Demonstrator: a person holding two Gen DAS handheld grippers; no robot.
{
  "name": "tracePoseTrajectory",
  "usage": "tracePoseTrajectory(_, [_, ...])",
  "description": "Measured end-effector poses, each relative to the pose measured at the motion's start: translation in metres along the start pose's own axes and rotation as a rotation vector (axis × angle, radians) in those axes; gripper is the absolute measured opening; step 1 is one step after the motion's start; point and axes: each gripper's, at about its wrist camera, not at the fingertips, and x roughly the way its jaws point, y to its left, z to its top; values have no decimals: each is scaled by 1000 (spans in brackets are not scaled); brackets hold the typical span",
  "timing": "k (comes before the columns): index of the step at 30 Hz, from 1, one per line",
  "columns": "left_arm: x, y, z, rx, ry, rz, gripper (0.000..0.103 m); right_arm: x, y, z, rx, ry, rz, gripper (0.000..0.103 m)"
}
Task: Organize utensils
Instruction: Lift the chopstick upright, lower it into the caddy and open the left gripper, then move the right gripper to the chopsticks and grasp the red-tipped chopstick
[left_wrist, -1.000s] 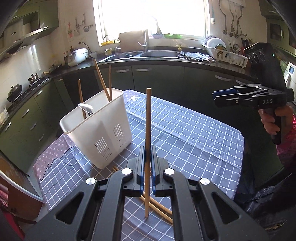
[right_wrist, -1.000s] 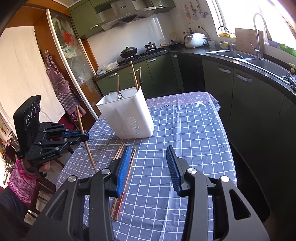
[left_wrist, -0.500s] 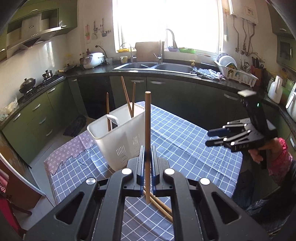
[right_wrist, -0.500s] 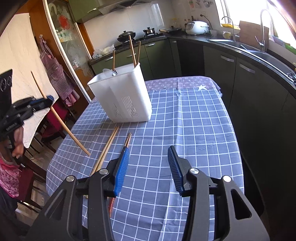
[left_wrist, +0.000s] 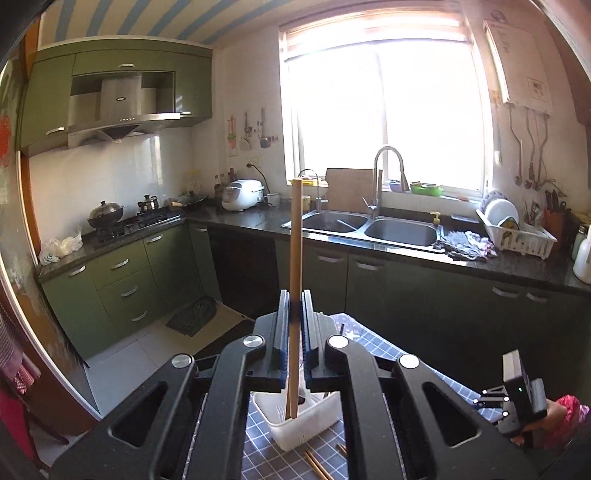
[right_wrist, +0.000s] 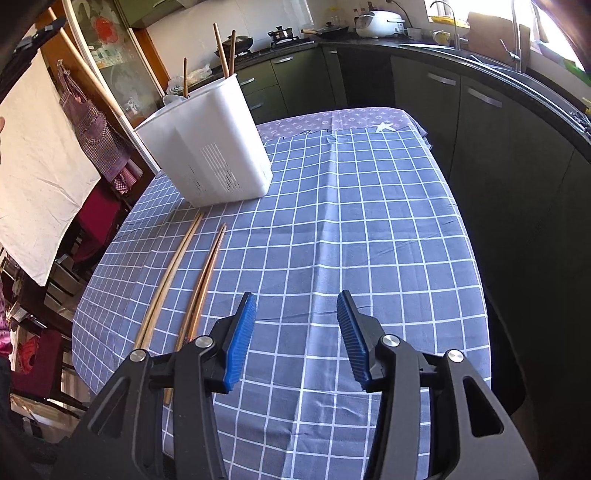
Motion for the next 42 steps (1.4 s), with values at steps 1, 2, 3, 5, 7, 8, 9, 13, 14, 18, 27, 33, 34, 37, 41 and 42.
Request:
tracePoseTrajectory(1, [8, 3, 0, -12, 3, 11, 6, -1, -1, -1, 0, 0, -1, 48])
tracePoseTrajectory(2, [18, 6, -2, -24, 9, 23, 6, -1, -2, -1, 0, 1, -1, 48])
tracePoseTrajectory(3, [27, 9, -5, -31, 16, 36, 6, -1, -3, -3, 1, 2, -3, 48])
tracePoseTrajectory(5, [45, 14, -14, -41, 46, 59, 6, 0, -7, -5, 8, 4, -6, 48])
tracePoseTrajectory(7, [59, 18, -26, -55, 83, 60, 6, 1, -11, -5, 14, 8, -10, 48])
tracePoseTrajectory(8, [65, 19, -32, -60, 104, 63, 6, 2, -12, -4, 16, 10, -12, 48])
tracePoseTrajectory(9, [70, 19, -38, -66, 123, 66, 6, 3, -12, -4, 17, 12, -14, 48])
tracePoseTrajectory(13, [82, 22, -59, -89, 191, 62, 6, 7, -7, -1, 3, 25, -18, 48])
tracePoseTrajectory(14, [84, 23, -62, -91, 201, 59, 6, 8, -4, 0, -4, 29, -19, 48])
tracePoseTrajectory(18, [74, 26, -65, -127, 200, 44, 19, 17, 10, 7, -51, 65, -23, 48])
tracePoseTrajectory(27, [41, 2, -108, -157, 403, 61, 38, 63, 53, 36, -134, 193, -8, 48])
tracePoseTrajectory(33, [62, 2, -193, -257, 675, 30, 39, 103, 77, 48, -129, 285, 46, 37])
tracePoseTrajectory(34, [66, 3, -205, -288, 709, 19, 39, 109, 79, 49, -122, 303, 55, 33])
tracePoseTrajectory(37, [80, 2, -229, -340, 787, -9, 39, 122, 84, 53, -122, 335, 52, 25])
tracePoseTrajectory(41, [90, -5, -239, -335, 813, -14, 39, 131, 92, 55, -142, 353, 43, 24])
tracePoseTrajectory(42, [92, -7, -239, -340, 820, -17, 39, 133, 95, 55, -150, 357, 45, 22])
